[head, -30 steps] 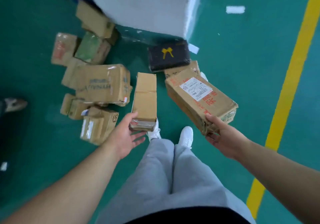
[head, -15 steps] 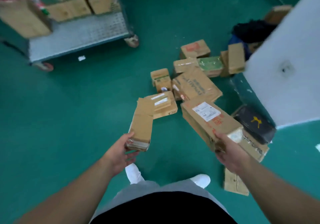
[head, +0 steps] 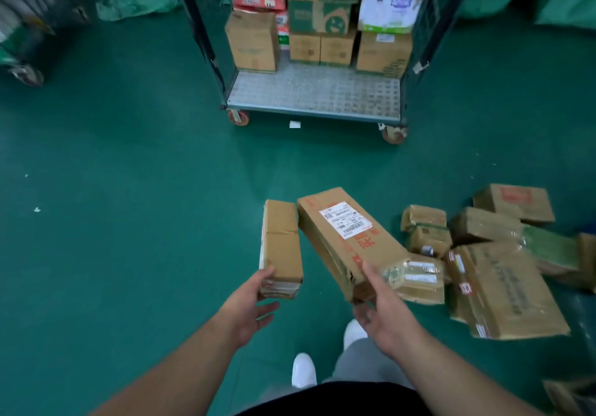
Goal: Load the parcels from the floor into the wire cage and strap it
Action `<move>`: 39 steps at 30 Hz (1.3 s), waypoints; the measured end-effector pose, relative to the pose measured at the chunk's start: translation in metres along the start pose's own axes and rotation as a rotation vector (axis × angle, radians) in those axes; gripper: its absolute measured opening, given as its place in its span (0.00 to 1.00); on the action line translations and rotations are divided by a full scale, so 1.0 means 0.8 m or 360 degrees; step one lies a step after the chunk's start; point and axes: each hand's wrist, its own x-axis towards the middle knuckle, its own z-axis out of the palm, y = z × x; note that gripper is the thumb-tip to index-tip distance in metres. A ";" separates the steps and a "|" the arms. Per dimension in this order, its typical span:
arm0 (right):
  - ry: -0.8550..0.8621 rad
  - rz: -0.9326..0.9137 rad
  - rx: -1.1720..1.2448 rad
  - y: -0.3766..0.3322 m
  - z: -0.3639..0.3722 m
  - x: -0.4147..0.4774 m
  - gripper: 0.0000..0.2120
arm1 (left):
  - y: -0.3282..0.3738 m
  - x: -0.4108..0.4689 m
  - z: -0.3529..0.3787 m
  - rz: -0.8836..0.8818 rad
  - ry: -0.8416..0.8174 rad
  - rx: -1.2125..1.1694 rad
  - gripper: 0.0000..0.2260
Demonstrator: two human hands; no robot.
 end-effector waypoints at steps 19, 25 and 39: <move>0.0456 -0.0816 -0.1176 -0.392 0.342 0.282 0.41 | 0.494 0.167 0.090 0.0653 0.0490 0.0100 0.32; 0.0537 -0.1490 -0.1601 -0.475 0.486 0.361 0.43 | 0.648 0.241 0.144 0.0906 0.0568 0.0149 0.31; 0.0921 -0.1342 -0.1254 -0.754 0.749 0.481 0.45 | 1.066 0.396 0.176 0.1264 0.0296 0.0334 0.37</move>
